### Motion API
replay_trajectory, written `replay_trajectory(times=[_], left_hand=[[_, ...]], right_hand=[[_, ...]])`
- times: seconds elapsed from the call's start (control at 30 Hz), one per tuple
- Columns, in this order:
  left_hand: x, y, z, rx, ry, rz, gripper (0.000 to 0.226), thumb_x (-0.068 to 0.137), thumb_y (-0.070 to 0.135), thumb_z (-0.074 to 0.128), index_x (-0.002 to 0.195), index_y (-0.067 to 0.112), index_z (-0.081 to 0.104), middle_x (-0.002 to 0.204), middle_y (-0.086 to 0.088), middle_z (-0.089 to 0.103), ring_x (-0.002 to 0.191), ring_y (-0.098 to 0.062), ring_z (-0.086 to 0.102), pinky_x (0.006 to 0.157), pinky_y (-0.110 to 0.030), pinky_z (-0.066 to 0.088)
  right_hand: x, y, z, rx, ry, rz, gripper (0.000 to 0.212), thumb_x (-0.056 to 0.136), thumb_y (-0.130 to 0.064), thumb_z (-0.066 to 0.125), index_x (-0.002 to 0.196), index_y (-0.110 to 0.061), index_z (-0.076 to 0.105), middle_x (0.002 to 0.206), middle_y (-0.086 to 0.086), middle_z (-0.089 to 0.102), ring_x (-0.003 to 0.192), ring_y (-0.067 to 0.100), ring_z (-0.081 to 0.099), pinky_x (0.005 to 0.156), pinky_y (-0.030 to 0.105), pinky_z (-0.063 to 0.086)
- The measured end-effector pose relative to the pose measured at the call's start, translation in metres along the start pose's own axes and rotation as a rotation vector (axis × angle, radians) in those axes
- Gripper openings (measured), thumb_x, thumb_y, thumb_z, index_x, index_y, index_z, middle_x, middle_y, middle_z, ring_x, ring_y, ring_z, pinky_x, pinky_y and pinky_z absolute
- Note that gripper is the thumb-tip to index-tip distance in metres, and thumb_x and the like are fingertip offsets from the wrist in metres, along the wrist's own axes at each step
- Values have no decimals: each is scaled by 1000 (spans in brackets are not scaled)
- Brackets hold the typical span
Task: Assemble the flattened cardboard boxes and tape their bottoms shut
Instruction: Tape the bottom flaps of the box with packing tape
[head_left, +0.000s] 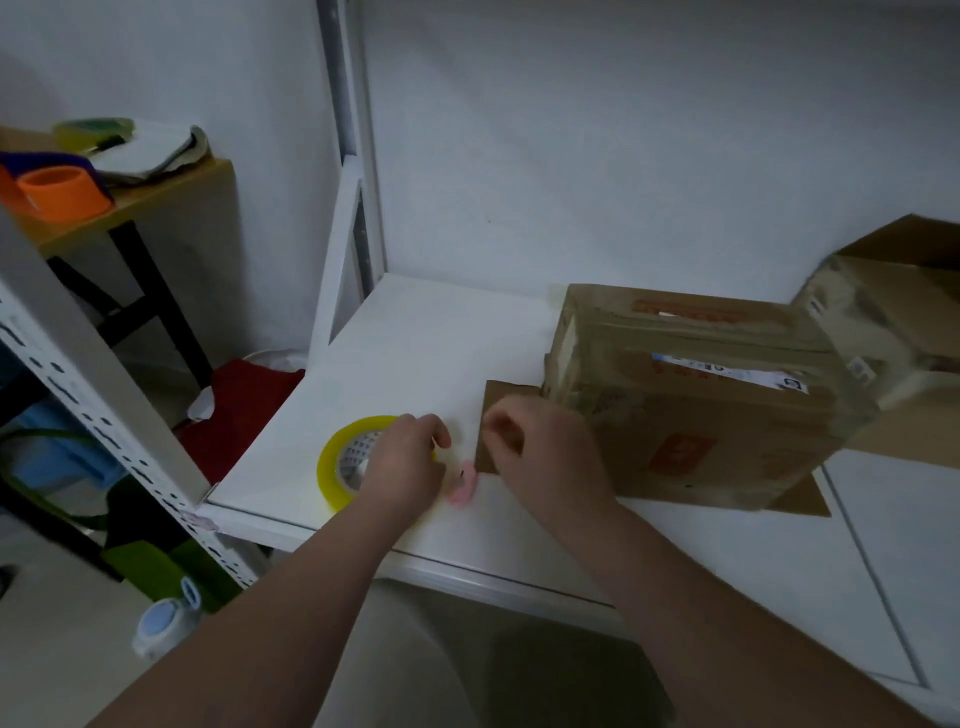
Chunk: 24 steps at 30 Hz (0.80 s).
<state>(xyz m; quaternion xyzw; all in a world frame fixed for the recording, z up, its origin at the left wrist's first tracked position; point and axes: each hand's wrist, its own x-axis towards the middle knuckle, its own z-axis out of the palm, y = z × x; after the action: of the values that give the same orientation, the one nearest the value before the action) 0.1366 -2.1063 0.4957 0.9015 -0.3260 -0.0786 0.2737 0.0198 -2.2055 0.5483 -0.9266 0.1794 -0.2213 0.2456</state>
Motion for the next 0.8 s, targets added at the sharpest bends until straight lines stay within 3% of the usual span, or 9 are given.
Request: replay_trajectory(times=[0.07, 0.13, 0.23, 0.3, 0.6, 0.8], left_hand=[[2, 10, 0, -10, 39, 18, 24, 81, 3, 62, 103, 13, 63, 99, -3, 55, 96, -22, 56, 72, -24, 35], [4, 23, -1, -48, 54, 48, 24, 82, 3, 62, 103, 14, 63, 99, -2, 58, 95, -19, 56, 75, -26, 40], [8, 39, -2, -83, 59, 65, 23, 82, 0, 60, 101, 13, 64, 95, 0, 59, 90, -17, 55, 74, -25, 41], [9, 47, -2, -83, 66, 76, 22, 82, -2, 58, 100, 10, 64, 95, -3, 62, 89, -19, 56, 75, -27, 43], [11, 53, 4, -98, 79, 16, 19, 86, 3, 49, 96, 5, 64, 87, -11, 67, 86, -27, 60, 76, -36, 46], [10, 50, 8, -96, 29, -4, 24, 86, 1, 48, 97, 15, 64, 90, -4, 66, 82, -21, 60, 67, -30, 47]], right_hand=[[1, 4, -28, -118, 234, -134, 10, 83, -16, 69, 92, -16, 67, 86, -2, 66, 77, 14, 59, 63, 29, 51], [5, 13, -53, -199, 352, -118, 28, 78, -20, 74, 105, -18, 66, 103, -1, 65, 94, 20, 59, 74, 33, 52], [15, 34, -73, -302, 75, 42, 73, 79, -36, 74, 143, -25, 40, 147, -4, 39, 135, 24, 31, 109, 40, 31], [20, 43, -73, -440, -59, 87, 86, 80, -46, 70, 150, -28, 23, 157, -7, 20, 143, 24, 16, 117, 44, 13], [27, 41, -48, -555, 27, 142, 76, 77, -57, 67, 141, -26, 38, 153, -5, 32, 144, 26, 22, 114, 54, -6], [28, 37, -39, -582, 48, 155, 62, 84, -42, 59, 138, -22, 38, 153, -3, 31, 144, 31, 19, 113, 57, -7]])
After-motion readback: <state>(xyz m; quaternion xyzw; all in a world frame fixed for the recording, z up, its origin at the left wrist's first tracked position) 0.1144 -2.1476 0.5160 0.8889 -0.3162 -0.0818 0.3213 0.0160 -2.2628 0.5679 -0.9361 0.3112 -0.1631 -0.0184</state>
